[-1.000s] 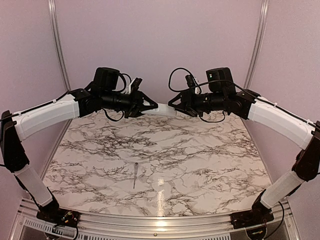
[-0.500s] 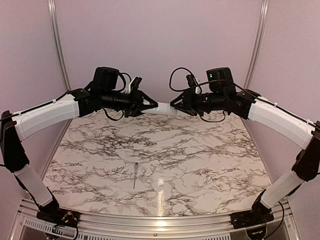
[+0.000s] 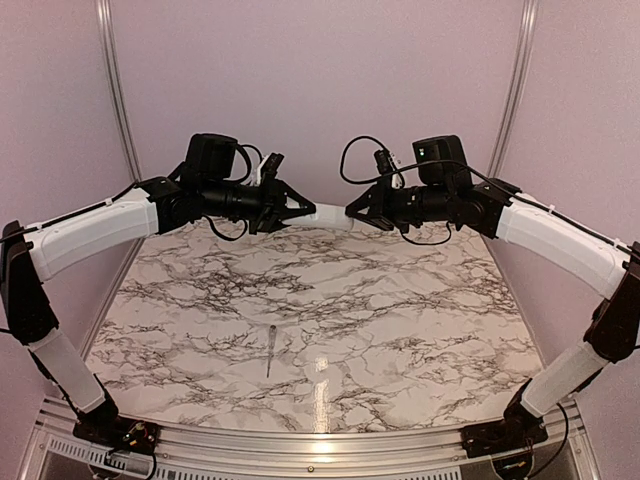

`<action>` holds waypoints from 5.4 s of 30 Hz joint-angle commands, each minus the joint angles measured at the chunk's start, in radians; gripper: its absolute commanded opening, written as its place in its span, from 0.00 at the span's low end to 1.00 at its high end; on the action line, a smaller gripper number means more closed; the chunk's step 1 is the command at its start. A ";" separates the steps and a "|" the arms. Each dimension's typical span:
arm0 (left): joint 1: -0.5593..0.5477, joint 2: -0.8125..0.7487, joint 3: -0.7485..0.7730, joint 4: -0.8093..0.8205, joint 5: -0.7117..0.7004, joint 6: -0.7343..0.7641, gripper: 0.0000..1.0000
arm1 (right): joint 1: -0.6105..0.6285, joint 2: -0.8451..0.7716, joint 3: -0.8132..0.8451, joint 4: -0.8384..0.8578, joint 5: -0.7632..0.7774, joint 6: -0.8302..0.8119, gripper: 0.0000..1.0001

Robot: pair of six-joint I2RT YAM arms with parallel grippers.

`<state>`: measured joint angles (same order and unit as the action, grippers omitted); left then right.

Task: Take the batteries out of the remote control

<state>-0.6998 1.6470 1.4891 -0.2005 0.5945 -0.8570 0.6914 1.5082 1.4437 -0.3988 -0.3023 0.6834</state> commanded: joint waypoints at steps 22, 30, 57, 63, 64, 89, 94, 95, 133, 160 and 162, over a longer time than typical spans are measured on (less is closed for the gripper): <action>-0.007 -0.029 -0.027 0.119 0.052 -0.008 0.00 | 0.011 -0.008 0.037 0.026 -0.120 -0.014 0.00; -0.001 -0.027 -0.033 0.105 0.050 -0.013 0.00 | 0.011 -0.031 0.028 0.025 -0.106 -0.010 0.00; 0.000 -0.036 -0.044 0.086 0.048 -0.007 0.00 | 0.011 -0.071 -0.034 0.124 -0.147 0.038 0.00; 0.000 -0.041 -0.045 0.088 0.048 -0.005 0.00 | 0.011 -0.067 -0.037 0.124 -0.150 0.038 0.00; 0.000 -0.041 -0.046 0.088 0.046 -0.004 0.00 | 0.011 -0.068 -0.038 0.124 -0.150 0.039 0.00; 0.003 -0.027 -0.030 0.085 0.038 -0.004 0.00 | 0.011 -0.043 -0.052 0.137 -0.177 0.035 0.00; 0.006 -0.023 -0.028 0.085 0.027 -0.004 0.00 | 0.011 -0.038 -0.054 0.127 -0.182 0.030 0.00; 0.006 -0.023 -0.027 0.085 0.024 -0.004 0.00 | 0.010 -0.038 -0.055 0.122 -0.181 0.028 0.00; 0.020 -0.018 -0.018 0.084 0.031 0.001 0.00 | 0.011 -0.033 -0.103 0.110 -0.189 0.024 0.00; 0.056 -0.039 -0.053 0.077 0.034 0.042 0.00 | 0.011 -0.020 -0.006 -0.026 -0.134 -0.090 0.18; 0.066 -0.036 -0.045 0.033 0.026 0.078 0.00 | 0.010 -0.021 0.007 -0.043 -0.123 -0.104 0.29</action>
<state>-0.6533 1.6360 1.4498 -0.1547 0.6125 -0.8452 0.6937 1.4738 1.3903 -0.3836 -0.4580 0.6300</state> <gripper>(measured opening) 0.225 0.205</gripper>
